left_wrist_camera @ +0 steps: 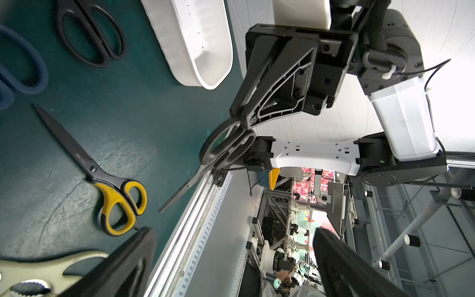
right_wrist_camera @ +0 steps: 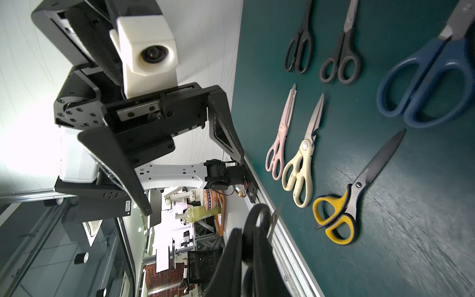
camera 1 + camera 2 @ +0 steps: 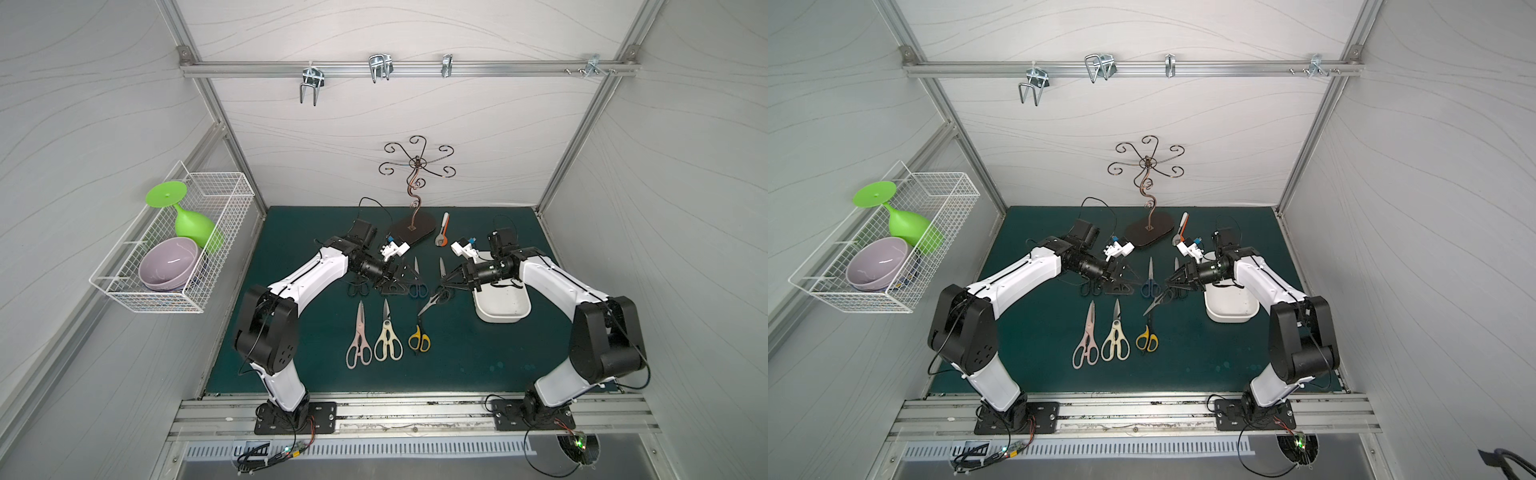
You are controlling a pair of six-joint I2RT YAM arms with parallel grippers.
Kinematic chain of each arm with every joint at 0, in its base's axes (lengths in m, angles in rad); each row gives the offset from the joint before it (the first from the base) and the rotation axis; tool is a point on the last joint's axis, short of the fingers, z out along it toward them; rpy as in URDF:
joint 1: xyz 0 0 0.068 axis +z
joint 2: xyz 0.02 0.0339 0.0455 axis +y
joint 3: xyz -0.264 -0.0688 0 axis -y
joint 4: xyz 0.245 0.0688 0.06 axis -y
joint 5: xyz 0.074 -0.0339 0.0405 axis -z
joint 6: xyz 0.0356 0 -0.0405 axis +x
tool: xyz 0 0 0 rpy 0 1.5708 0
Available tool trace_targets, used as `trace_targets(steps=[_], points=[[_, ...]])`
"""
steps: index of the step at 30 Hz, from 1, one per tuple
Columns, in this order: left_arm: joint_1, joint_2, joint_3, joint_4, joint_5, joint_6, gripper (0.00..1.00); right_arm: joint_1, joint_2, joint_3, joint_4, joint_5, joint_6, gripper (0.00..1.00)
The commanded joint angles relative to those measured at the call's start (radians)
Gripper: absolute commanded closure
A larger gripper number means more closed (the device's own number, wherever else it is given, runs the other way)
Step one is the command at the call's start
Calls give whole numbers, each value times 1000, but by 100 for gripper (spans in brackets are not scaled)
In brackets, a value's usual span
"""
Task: Take the scissors out of the storage box
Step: Pick up the scissors from the storage box, then place the scissors at the center of the board.
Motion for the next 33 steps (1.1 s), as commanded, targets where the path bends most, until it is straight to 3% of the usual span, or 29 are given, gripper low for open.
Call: trace_targets(steps=[1,6,16,31,33], points=[[-5,-18,-1,40,-21,-15,0,-41,-41,-39,14,43,47,90],[-5,-37,-11,57,-60,-28,0,-47,-113,-85,46,150,128,90],[14,-148,-135,319,-172,-207,0,11,-384,-356,255,489,483,94],[31,-221,-200,335,-206,-222,0,164,-744,-639,446,1092,849,94],[31,-223,-199,338,-206,-225,0,182,-782,-668,456,1127,881,94]])
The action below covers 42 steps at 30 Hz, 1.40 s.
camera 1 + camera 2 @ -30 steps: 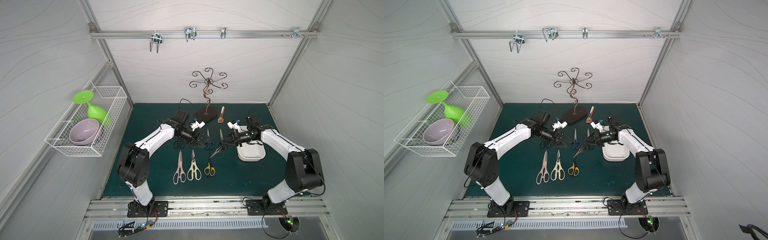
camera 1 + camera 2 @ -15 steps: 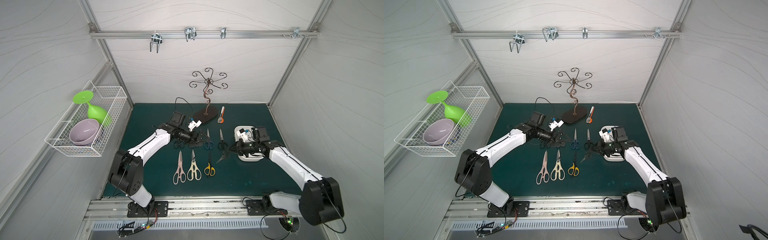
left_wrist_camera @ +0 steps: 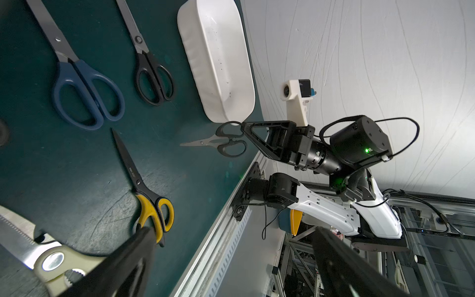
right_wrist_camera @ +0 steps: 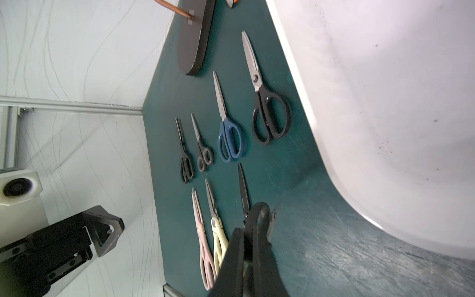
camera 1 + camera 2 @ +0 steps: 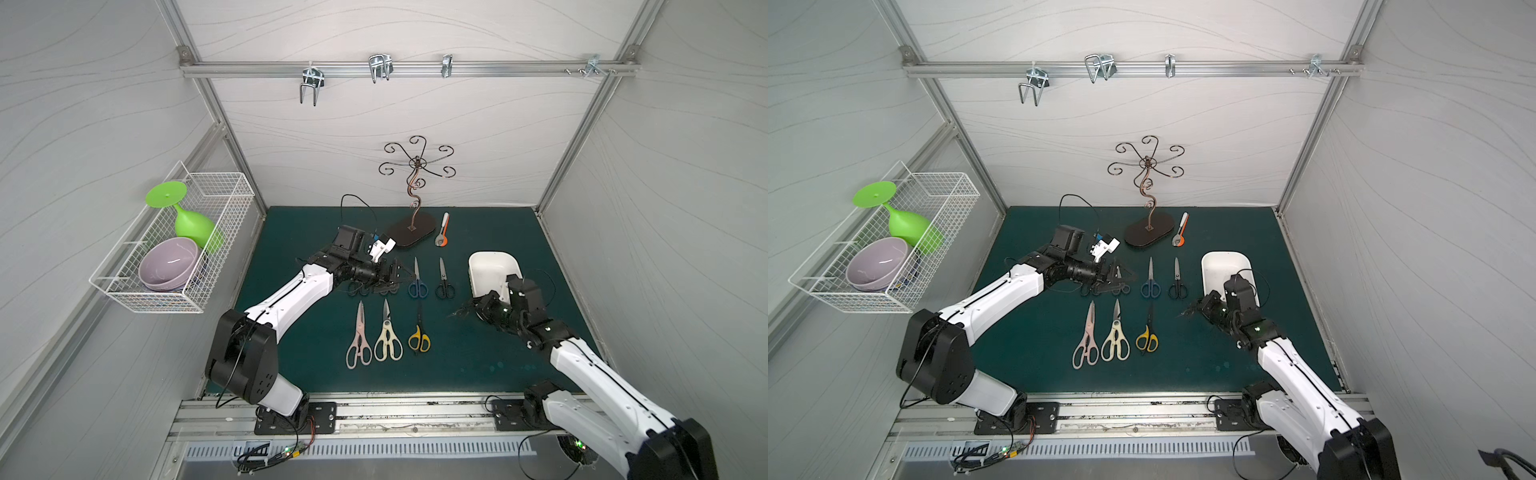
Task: Take the scissors out of the storage box
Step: Place the scissors at the center of the board.
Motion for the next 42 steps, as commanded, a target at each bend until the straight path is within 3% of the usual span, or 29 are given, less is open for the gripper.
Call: trace_targets(steps=[1,4,10,13,21,25,28,38,42], points=[[4,-24,5,52,-10,-5,0,32,-49,-46,49,154,106,94],[4,-21,6,59,-13,-8,0,64,-48,-95,101,164,179,94],[4,-25,-11,83,-11,-25,0,207,-97,-89,-33,413,287,95],[5,-24,-19,86,-12,-25,0,251,-91,-111,-56,460,373,95],[4,-35,-25,87,-13,-24,0,319,-67,-94,-251,512,568,92],[4,-30,-25,89,-9,-23,0,350,-66,-115,-294,515,663,79],[4,-30,-25,96,-6,-30,0,377,-74,-141,-289,543,719,77],[4,-31,-33,92,-2,-26,0,390,-33,-201,-181,526,772,76],[4,-39,-35,90,-2,-27,0,390,-15,-160,-236,530,760,72]])
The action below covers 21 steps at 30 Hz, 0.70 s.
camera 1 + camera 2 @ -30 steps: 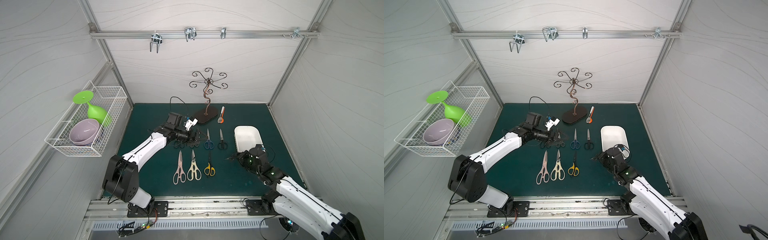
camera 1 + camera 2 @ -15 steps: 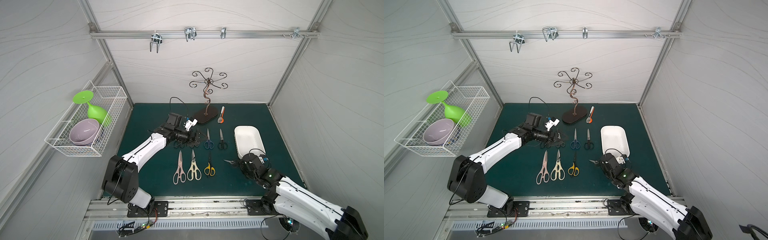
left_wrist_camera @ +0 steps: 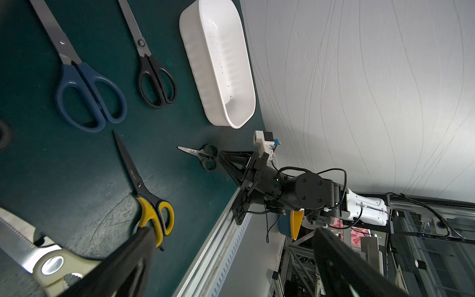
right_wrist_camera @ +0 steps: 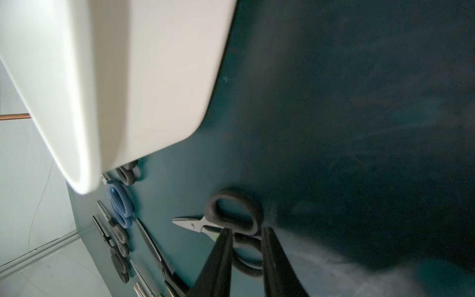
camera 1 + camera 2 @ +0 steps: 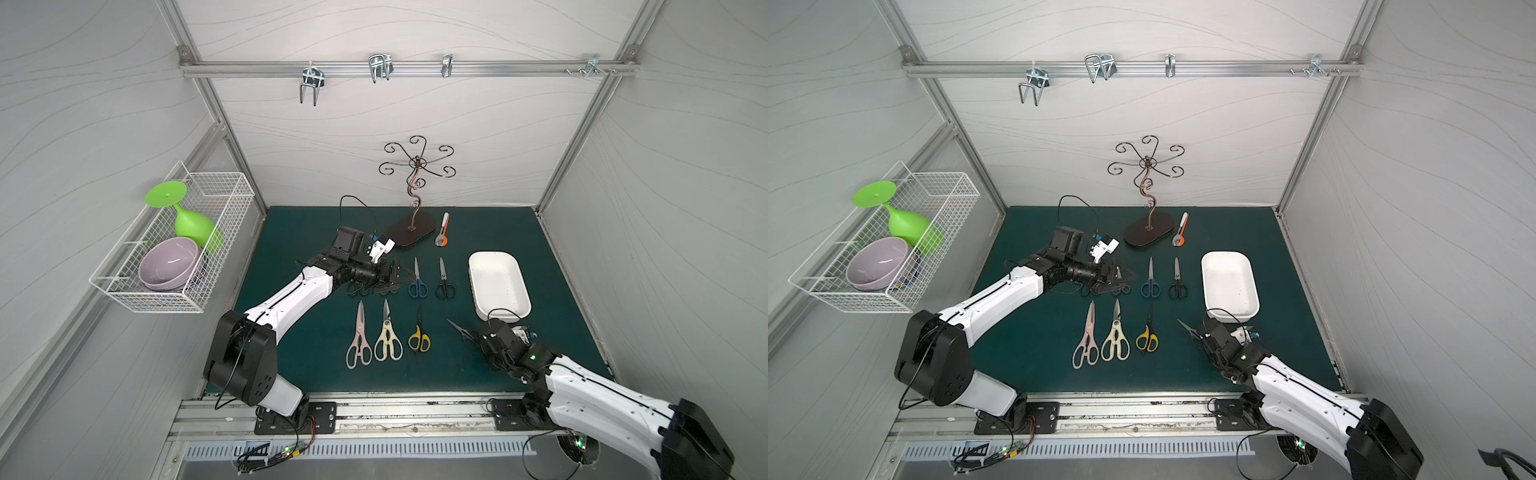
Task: Take the scissors out of the storage box
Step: Place the scissors at the center of the board, then adjust the scissors at the center of the board.
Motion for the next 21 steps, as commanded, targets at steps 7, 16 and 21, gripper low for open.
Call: trace_targets(steps=[7,16,21], points=[[16,-36,6,20,-12,22,0,-15,-60,184,-191,5,-338,65],[85,-67,-15,19,-85,11,0,-45,190,501,-271,-334,-850,60],[128,-120,-47,-21,-188,35,0,-79,465,678,-471,-478,-1116,67]])
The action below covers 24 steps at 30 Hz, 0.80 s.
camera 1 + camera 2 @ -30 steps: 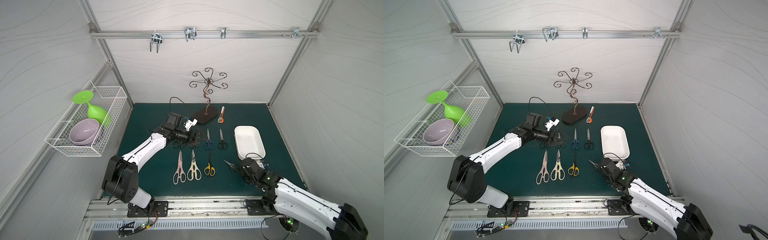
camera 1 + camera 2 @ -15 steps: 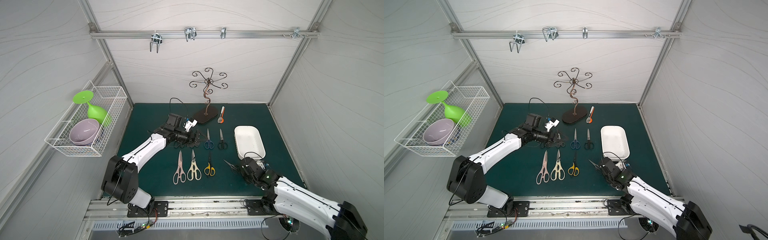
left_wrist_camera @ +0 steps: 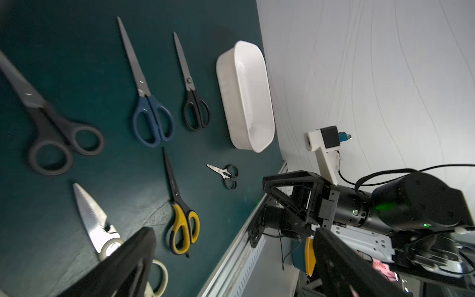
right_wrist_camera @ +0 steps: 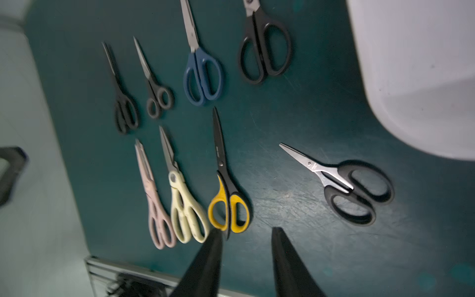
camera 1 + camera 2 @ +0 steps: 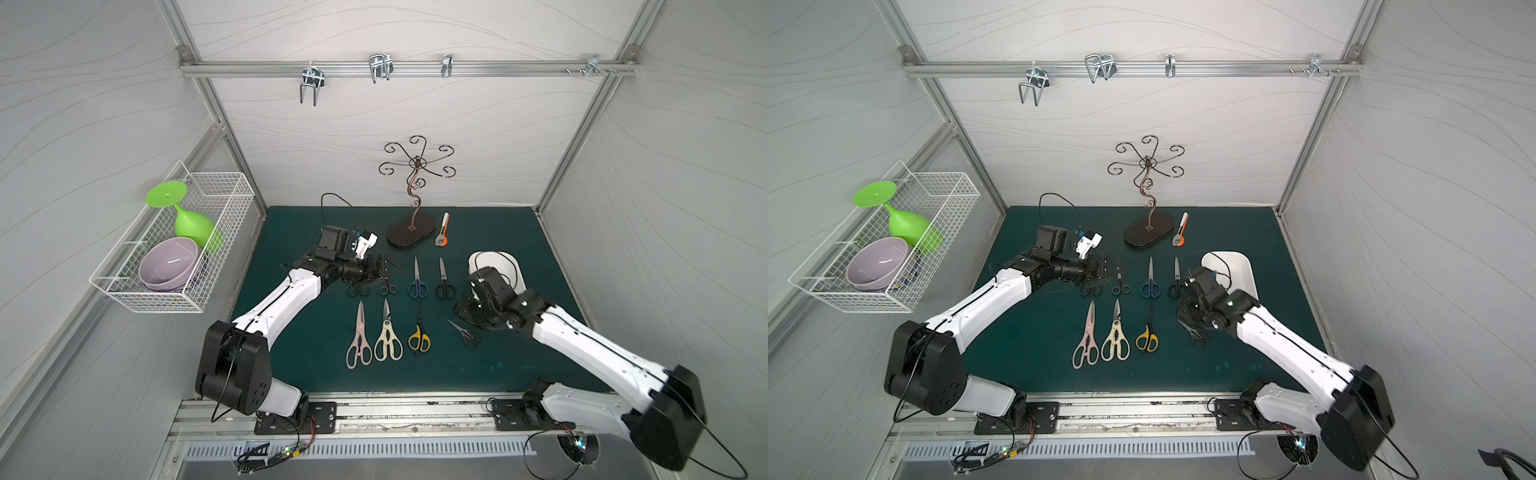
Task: Take the scissors out of the storage box
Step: Adjust the scissors at the center of the board.
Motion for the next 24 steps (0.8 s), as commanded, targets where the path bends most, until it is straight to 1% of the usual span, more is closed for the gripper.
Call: trace_targets(steps=[1,5,9,11,13,15,19,24], points=[[24,-53,-11,-14,-82,35,0,18,107,40,-171,-117,-265,66],[47,-83,-32,-37,-97,51,0,8,169,12,-197,-147,-305,66],[61,-102,-59,-37,-102,52,0,10,191,1,-250,-91,-337,64],[64,-103,-70,-38,-103,51,0,9,194,-13,-257,-89,-345,64],[64,-102,-77,-35,-103,48,0,10,196,-43,-229,-107,-345,63],[66,-98,-81,-31,-102,43,0,7,201,-71,-184,-99,-349,62],[66,-96,-78,-24,-99,34,0,-17,238,-75,-139,-78,-378,60],[67,-104,-73,-31,-103,37,0,-32,296,-77,-87,-93,-414,59]])
